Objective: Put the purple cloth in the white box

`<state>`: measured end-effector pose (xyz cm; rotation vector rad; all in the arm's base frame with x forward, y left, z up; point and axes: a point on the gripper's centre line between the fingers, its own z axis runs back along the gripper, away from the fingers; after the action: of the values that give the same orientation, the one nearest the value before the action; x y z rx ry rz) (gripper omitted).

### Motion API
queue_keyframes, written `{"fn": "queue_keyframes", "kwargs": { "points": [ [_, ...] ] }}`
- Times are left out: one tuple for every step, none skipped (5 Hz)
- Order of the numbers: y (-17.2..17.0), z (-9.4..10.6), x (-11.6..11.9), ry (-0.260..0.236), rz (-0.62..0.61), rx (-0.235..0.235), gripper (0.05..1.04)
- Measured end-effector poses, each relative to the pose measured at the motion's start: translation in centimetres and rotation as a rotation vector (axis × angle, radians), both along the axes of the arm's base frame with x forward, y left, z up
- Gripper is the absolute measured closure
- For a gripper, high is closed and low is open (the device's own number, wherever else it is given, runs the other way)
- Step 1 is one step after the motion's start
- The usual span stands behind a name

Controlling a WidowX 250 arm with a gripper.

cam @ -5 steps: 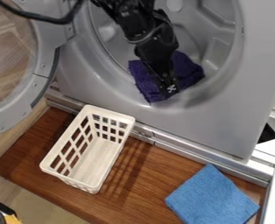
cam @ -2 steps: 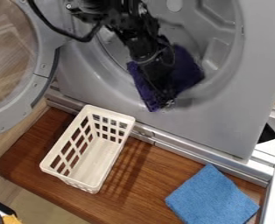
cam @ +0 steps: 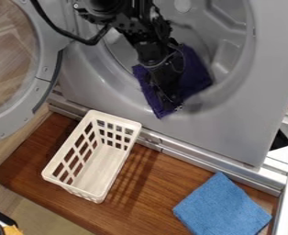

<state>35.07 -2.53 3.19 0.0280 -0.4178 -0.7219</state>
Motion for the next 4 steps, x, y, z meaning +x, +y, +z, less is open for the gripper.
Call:
{"fn": "queue_keyframes", "kwargs": {
  "points": [
    [0.0, -0.2, -0.4, 0.004, 0.004, -0.005, 0.972],
    [-0.6, 0.3, -1.1, -0.024, -0.002, -0.047, 1.023],
    [-0.4, 3.2, -1.3, -0.083, -0.016, -0.027, 1.029],
    [-0.2, 6.1, -2.4, -0.123, 0.003, -0.036, 1.029]
  ]
}}
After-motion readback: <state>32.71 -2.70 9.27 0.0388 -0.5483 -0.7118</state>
